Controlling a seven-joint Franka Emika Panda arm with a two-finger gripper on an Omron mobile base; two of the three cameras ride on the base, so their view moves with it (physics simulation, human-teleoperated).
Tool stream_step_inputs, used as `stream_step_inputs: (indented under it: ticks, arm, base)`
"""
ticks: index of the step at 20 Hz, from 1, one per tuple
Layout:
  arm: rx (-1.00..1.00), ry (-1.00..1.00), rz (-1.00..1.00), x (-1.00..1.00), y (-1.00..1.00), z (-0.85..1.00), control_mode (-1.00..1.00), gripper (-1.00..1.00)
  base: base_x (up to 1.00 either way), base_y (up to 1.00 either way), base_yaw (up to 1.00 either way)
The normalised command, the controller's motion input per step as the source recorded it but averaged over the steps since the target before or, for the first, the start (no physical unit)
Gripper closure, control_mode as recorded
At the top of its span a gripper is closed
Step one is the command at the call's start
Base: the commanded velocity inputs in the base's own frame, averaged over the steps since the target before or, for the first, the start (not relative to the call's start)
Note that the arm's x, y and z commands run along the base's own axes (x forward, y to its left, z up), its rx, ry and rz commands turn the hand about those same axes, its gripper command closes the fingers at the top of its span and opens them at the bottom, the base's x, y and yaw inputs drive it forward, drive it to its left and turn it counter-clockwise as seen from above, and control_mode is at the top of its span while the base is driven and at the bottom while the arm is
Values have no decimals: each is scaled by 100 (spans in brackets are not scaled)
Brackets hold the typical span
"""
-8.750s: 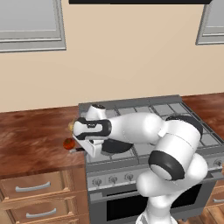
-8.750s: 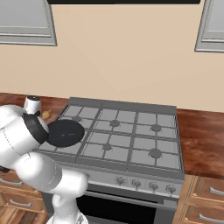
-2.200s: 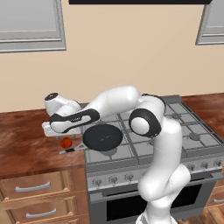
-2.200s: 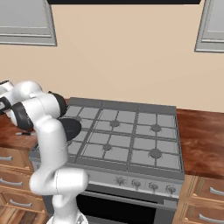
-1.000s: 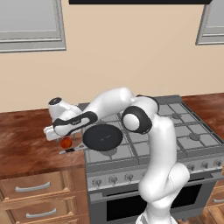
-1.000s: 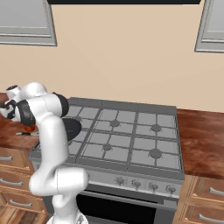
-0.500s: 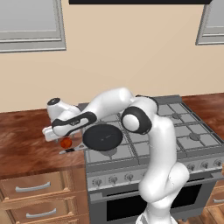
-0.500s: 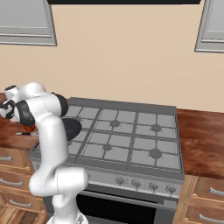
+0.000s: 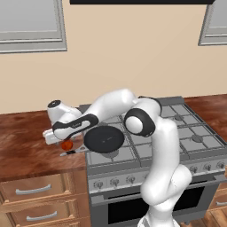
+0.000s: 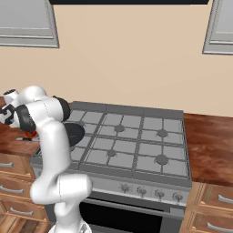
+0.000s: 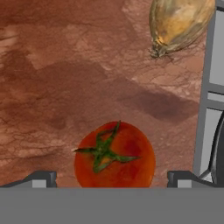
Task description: Place the pan on the front left burner on the stove. Then place the tomato and the onion in the pan and turn on the front left burner.
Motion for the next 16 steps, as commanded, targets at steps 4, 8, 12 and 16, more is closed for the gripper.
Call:
stream_step_inputs:
  ticks: [4,8,12,16]
  arm:
    - [0,0,0,0,-14,0,-100,-100]
    - [0,0,0,-5,-12,0,-100,-100]
    - [0,0,0,-4,-9,-5,-100,-100]
    - [0,0,0,-5,-5,-11,-100,-100]
  base:
    - [0,0,0]
    - [0,0,0]
    - [0,0,0]
    - [0,0,0]
